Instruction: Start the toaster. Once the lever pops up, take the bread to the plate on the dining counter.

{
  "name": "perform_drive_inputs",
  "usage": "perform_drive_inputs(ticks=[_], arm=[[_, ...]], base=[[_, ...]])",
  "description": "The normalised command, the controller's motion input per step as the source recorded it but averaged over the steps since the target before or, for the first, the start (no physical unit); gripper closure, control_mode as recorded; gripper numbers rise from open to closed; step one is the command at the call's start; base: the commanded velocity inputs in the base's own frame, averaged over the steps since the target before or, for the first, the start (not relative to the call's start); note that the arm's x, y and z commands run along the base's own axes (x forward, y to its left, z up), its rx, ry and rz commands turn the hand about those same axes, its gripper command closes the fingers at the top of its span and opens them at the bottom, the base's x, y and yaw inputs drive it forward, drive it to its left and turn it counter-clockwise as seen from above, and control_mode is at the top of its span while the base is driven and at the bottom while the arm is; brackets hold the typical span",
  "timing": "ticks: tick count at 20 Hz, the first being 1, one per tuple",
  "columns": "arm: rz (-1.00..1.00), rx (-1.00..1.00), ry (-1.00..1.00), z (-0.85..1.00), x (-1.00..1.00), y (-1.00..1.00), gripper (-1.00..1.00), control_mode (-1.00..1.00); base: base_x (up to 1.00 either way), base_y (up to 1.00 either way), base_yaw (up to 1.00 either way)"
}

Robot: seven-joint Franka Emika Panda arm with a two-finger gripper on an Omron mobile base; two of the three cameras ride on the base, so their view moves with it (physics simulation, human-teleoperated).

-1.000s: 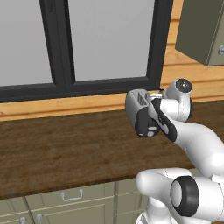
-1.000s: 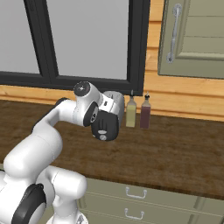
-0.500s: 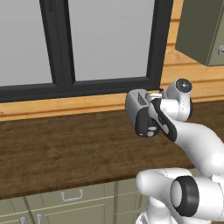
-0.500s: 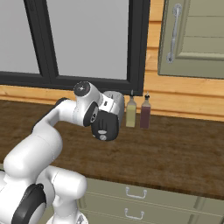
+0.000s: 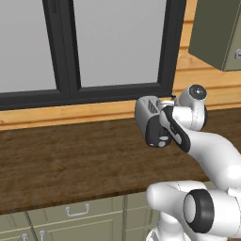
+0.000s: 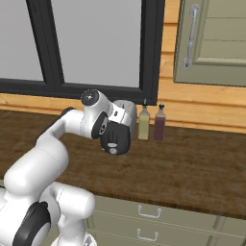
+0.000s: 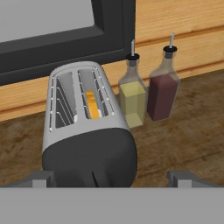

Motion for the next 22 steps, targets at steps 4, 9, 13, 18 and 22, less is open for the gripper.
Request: perform_drive_inputs(ticks=[4,9,13,18,22], arm=[[0.00,0.00,0.00,0.00,0.00,0.00,-1.00,-1.00],[0.00,0.00,0.00,0.00,0.00,0.00,-1.00,-1.00],[0.00,0.00,0.00,0.00,0.00,0.00,-1.00,-1.00],[0.00,0.00,0.00,0.00,0.00,0.00,-1.00,-1.00],[0.00,0.00,0.00,0.00,0.00,0.00,-1.00,-1.00]], base=[[0.00,0.00,0.00],[0.00,0.00,0.00],[0.00,0.00,0.00],[0.00,0.00,0.00],[0.00,0.00,0.00]])
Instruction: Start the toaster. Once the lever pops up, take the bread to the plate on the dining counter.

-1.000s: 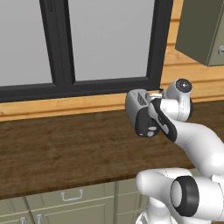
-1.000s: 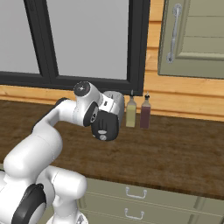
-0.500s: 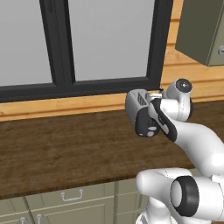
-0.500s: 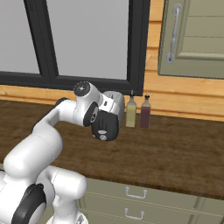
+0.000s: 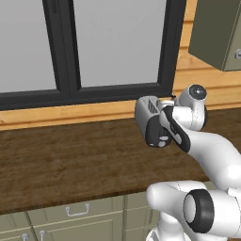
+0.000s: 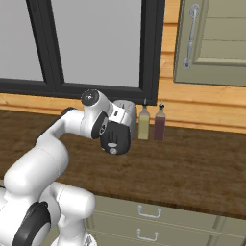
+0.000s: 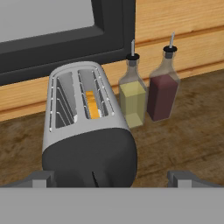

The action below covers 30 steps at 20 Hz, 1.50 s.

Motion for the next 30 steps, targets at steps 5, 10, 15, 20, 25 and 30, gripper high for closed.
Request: perform_drive_inputs(ticks=[5,10,15,20,25,30], arm=[[0.00,0.00,0.00,0.00,0.00,0.00,-1.00,-1.00],[0.00,0.00,0.00,0.00,0.00,0.00,-1.00,-1.00],[0.00,0.00,0.00,0.00,0.00,0.00,-1.00,-1.00],[0.00,0.00,0.00,0.00,0.00,0.00,-1.00,-1.00],[0.00,0.00,0.00,0.00,0.00,0.00,-1.00,-1.00],[0.00,0.00,0.00,0.00,0.00,0.00,-1.00,-1.00]], base=[[0.00,0.00,0.00],[0.00,0.00,0.00],[0.00,0.00,0.00],[0.00,0.00,0.00],[0.00,0.00,0.00],[0.00,0.00,0.00]])
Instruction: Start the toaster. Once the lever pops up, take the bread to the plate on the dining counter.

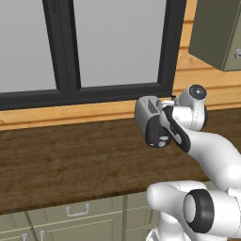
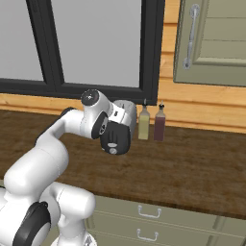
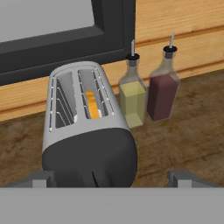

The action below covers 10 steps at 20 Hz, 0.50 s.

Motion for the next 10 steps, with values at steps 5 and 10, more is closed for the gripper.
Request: perform_drive_inputs(ticks=[5,10], arm=[[0.00,0.00,0.00,0.00,0.00,0.00,-1.00,-1.00],[0.00,0.00,0.00,0.00,0.00,0.00,-1.00,-1.00]], base=[[0.00,0.00,0.00],[0.00,0.00,0.00]])
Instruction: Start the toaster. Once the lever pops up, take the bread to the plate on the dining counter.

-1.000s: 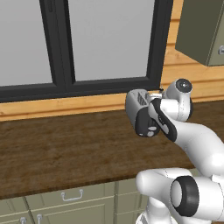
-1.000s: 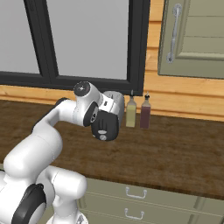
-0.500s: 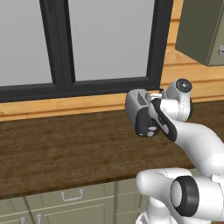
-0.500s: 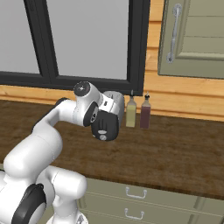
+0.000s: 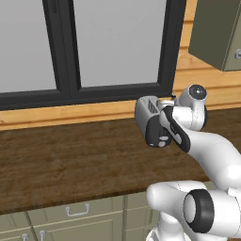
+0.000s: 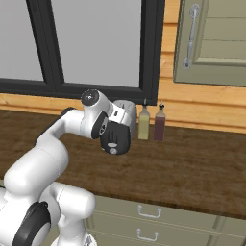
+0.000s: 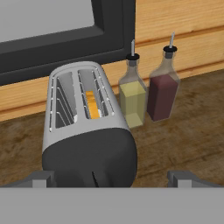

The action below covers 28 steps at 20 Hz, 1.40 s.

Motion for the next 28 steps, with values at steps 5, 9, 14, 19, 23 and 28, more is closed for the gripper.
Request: perform_drive_inputs(ticks=[5,9,14,19,23,28], arm=[[0.00,0.00,0.00,0.00,0.00,0.00,-1.00,-1.00],[0.00,0.00,0.00,0.00,0.00,0.00,-1.00,-1.00],[0.00,0.00,0.00,0.00,0.00,0.00,-1.00,-1.00],[0.00,0.00,0.00,0.00,0.00,0.00,-1.00,-1.00],[0.00,0.00,0.00,0.00,0.00,0.00,-1.00,-1.00],[0.00,0.00,0.00,0.00,0.00,0.00,-1.00,-1.00]], base=[[0.00,0.00,0.00],[0.00,0.00,0.00],[0.00,0.00,0.00],[0.00,0.00,0.00],[0.00,0.00,0.00],[0.00,0.00,0.00]])
